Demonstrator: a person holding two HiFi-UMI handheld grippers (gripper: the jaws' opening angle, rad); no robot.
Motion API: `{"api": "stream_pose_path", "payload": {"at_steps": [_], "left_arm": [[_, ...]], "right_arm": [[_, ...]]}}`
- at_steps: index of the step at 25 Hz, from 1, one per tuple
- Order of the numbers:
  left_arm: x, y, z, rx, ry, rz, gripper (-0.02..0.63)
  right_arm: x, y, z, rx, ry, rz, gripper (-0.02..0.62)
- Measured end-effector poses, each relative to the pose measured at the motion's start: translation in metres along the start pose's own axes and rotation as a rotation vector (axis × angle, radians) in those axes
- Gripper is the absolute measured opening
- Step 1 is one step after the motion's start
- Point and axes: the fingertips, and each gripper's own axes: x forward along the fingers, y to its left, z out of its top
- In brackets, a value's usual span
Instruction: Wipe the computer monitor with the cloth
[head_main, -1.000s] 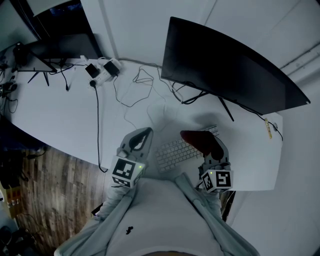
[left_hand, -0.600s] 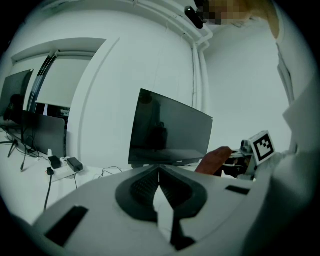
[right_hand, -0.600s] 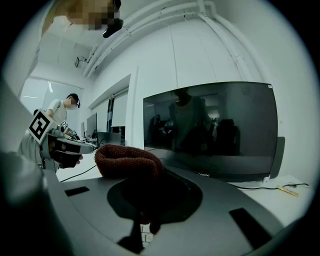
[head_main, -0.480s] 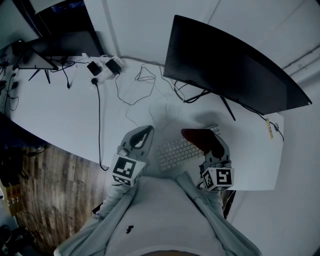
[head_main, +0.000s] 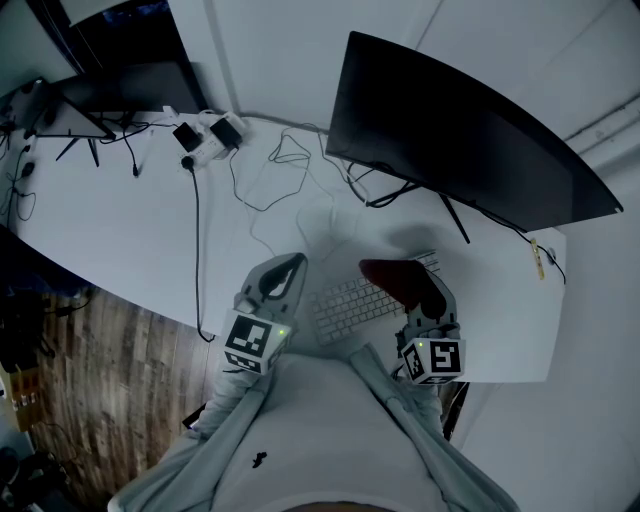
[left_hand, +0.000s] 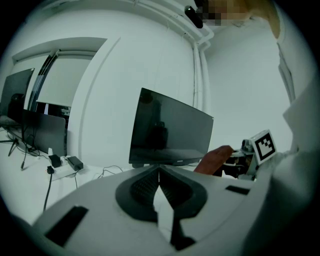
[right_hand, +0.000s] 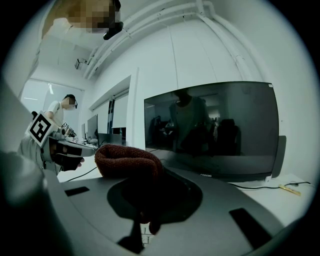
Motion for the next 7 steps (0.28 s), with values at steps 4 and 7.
{"api": "stream_pose_path", "payload": {"at_steps": [4,7], "left_arm": [[-0.0003,0.0004,-0.0004,0.0,0.002,-0.004,0.02],[-0.0002,-0.001,-0.001,0.006,0.002,-0.009,0.02]], "right_arm": [[0.0015,0.0,-0.001,-0.004,0.004,0.003,0.037],[0.0021,-0.0011,-0.0021,-0.003,0.005,0.005,0.037]]}}
